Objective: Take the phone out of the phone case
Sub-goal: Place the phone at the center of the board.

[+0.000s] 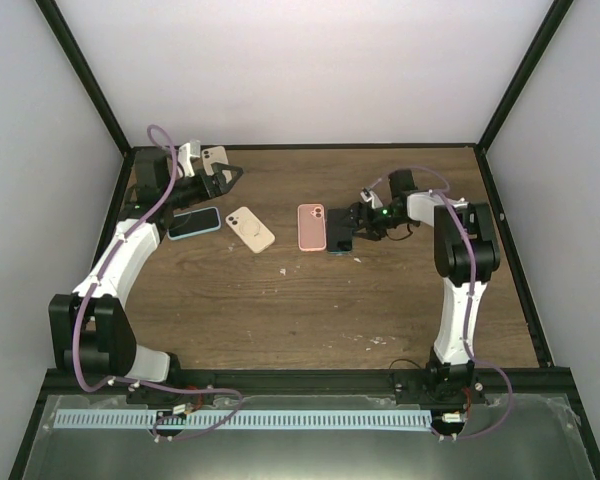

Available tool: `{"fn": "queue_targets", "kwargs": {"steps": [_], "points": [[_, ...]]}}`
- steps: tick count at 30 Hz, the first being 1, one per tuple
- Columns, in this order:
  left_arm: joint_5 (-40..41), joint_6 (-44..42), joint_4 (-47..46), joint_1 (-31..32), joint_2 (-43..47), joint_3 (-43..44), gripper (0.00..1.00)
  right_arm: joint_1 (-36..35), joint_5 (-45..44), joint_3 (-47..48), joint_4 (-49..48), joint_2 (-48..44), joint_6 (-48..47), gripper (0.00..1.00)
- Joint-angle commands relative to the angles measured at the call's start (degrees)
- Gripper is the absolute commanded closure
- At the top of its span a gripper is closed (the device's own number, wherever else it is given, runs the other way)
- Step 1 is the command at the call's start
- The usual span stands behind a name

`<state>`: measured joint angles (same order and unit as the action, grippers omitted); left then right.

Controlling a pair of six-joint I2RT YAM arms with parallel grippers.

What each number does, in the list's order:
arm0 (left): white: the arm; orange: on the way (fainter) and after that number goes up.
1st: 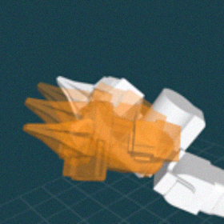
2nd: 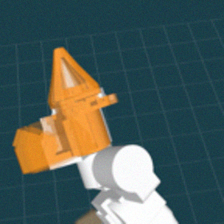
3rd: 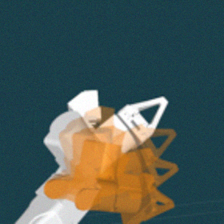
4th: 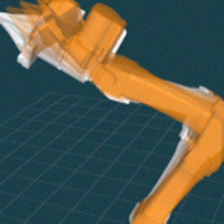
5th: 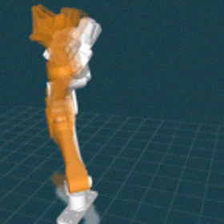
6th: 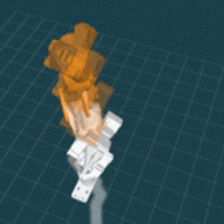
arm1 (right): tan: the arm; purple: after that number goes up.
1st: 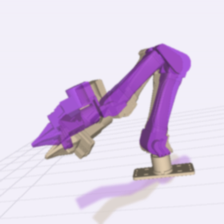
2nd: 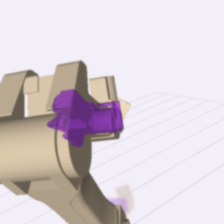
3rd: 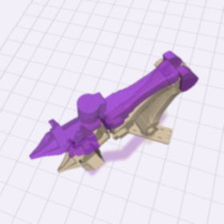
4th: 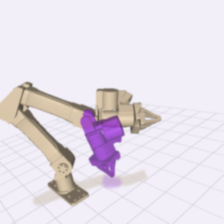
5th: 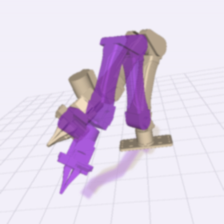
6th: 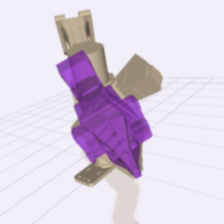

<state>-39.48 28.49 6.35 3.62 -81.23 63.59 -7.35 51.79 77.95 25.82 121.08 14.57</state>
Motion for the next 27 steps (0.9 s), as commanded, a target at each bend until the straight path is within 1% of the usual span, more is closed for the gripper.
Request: {"fn": "queue_targets", "kwargs": {"steps": [1,5,9,13,20,24,27], "points": [[1.2,-1.5,0.4,-0.3,1.5,-0.8,0.0,-0.9,-3.4,-1.1,1.8,-3.4,-1.8,0.18],[2.9,-3.0,1.1,-0.3,2.1,-1.0,0.0,-0.9,-5.4,-0.8,3.1,-4.3,-3.8,0.12],[6.7,-7.3,5.4,-0.2,2.0,-0.1,0.0,-0.8,-5.7,-0.5,3.9,-5.1,-5.5,0.07],[9.6,-12.3,9.2,-0.2,1.1,0.3,0.0,-1.4,-2.2,1.0,4.6,-3.9,-6.3,0.07],[12.5,-22.2,16.7,0.3,-3.5,2.0,0.0,-1.8,1.6,5.7,6.4,1.1,-6.7,0.08],[15.0,-28.3,21.7,2.8,-7.5,4.3,0.01,-1.9,1.8,6.3,5.6,0.3,-6.5,0.07],[19.3,-33.4,24.7,7.0,-11.0,6.4,0.02,-1.8,0.8,6.6,6.0,-0.9,-7.3,0.06]]}}
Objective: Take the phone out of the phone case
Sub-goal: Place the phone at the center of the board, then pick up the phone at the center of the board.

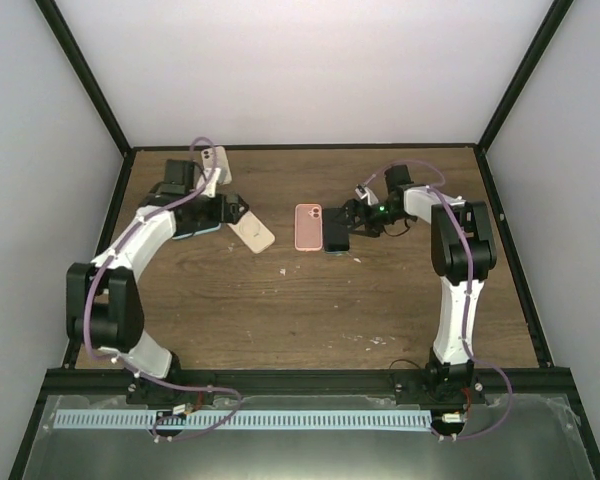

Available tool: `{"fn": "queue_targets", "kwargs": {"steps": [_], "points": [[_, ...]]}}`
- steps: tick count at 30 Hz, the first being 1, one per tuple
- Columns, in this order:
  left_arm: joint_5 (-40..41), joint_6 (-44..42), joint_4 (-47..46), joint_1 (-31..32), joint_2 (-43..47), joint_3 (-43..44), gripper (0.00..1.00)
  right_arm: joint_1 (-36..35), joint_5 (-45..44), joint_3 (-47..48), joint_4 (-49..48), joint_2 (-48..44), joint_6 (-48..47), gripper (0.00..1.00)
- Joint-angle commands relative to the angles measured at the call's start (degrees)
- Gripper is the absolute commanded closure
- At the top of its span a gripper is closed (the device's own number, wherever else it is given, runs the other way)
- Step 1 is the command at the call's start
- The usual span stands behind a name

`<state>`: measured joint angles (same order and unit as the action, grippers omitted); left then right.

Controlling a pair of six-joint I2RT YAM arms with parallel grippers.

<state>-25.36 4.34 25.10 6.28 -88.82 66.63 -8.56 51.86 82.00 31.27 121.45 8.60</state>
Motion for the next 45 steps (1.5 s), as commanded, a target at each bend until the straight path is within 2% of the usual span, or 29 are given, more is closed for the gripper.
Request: {"fn": "queue_targets", "kwargs": {"steps": [1,14,19,23,27,32,37,41,45], "points": [[7.0,-10.4,6.4,5.8,-4.4,4.0,0.03,-0.6,0.1,2.4,0.5,-1.8,-1.5,0.06],[35.4,-19.8,12.7,18.6,-26.3,21.0,0.08,0.7,-6.1,-0.1,-1.4,-13.8,-4.2,0.0],[38.9,-20.3,15.1,19.3,-33.2,27.4,0.08,2.0,-5.9,-0.6,-1.9,-16.8,-3.3,0.0],[41.5,-21.3,15.7,20.4,-35.6,28.4,0.07,2.9,-5.2,-0.6,-2.3,-17.8,-2.6,0.0],[42.2,-22.1,16.5,20.6,-33.6,23.8,0.06,3.3,-4.9,-0.6,-2.0,-17.9,-2.6,0.0],[43.4,-23.5,13.2,20.3,-26.0,9.7,0.05,3.5,-4.0,-0.4,-2.0,-17.6,-2.3,0.0],[41.4,-22.5,10.9,18.3,-18.4,0.4,0.05,3.5,-3.2,0.3,-1.9,-17.4,-1.9,0.0],[36.5,-20.7,11.1,14.9,-13.9,-3.7,0.04,3.5,-3.1,0.4,-1.6,-17.6,-2.1,0.0],[31.2,-18.7,12.7,11.4,-13.4,-4.1,0.04,3.5,-2.6,0.8,-1.5,-17.5,-1.9,0.0]]}}
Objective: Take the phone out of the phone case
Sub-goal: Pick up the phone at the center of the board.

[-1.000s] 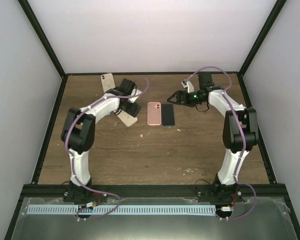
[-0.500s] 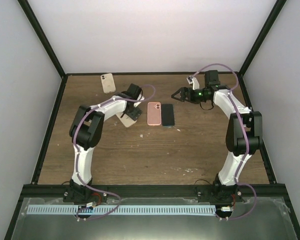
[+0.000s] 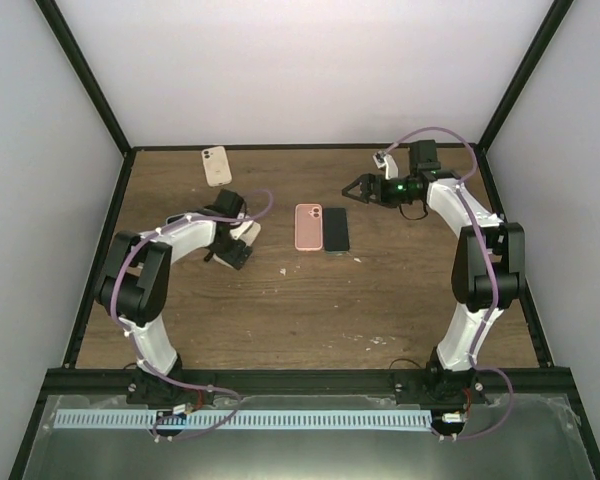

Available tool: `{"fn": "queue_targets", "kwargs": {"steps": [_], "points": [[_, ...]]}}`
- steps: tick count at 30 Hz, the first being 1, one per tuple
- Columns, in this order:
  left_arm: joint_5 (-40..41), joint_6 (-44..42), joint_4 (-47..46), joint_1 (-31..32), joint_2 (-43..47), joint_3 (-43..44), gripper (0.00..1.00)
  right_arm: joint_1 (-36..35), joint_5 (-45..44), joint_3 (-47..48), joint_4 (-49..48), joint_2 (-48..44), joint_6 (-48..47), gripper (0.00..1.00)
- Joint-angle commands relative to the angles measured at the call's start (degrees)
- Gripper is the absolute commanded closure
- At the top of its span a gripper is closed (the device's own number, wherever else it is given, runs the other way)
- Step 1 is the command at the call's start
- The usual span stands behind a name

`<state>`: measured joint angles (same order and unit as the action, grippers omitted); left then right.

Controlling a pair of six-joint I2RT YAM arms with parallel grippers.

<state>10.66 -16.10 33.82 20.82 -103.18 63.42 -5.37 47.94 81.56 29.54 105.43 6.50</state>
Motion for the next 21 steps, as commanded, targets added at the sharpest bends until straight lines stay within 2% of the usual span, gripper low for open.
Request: {"fn": "queue_targets", "kwargs": {"steps": [1,7,12,16,20,21], "points": [[-5.9,2.1,4.3,-3.6,0.5,-0.7,0.04,0.3,1.4,1.4,0.4,-1.4,0.2,0.0],[-10.6,2.8,3.7,-4.1,-2.2,0.7,0.03,0.4,3.1,2.6,1.5,-1.8,-1.2,0.0],[-11.1,3.3,3.6,-4.2,-6.9,4.4,0.04,0.4,5.3,3.8,3.0,-2.3,-3.7,0.0],[-9.3,3.7,3.1,-4.2,-9.8,7.4,0.09,0.4,6.4,4.7,4.4,-3.0,-6.1,0.0],[-6.7,4.2,3.4,-3.9,-11.5,9.4,0.17,0.4,6.4,5.3,5.4,-3.7,-8.0,0.0],[-5.7,4.3,3.2,-3.9,-11.7,9.4,0.26,0.4,6.3,5.8,6.2,-3.8,-8.9,0.0]]}}
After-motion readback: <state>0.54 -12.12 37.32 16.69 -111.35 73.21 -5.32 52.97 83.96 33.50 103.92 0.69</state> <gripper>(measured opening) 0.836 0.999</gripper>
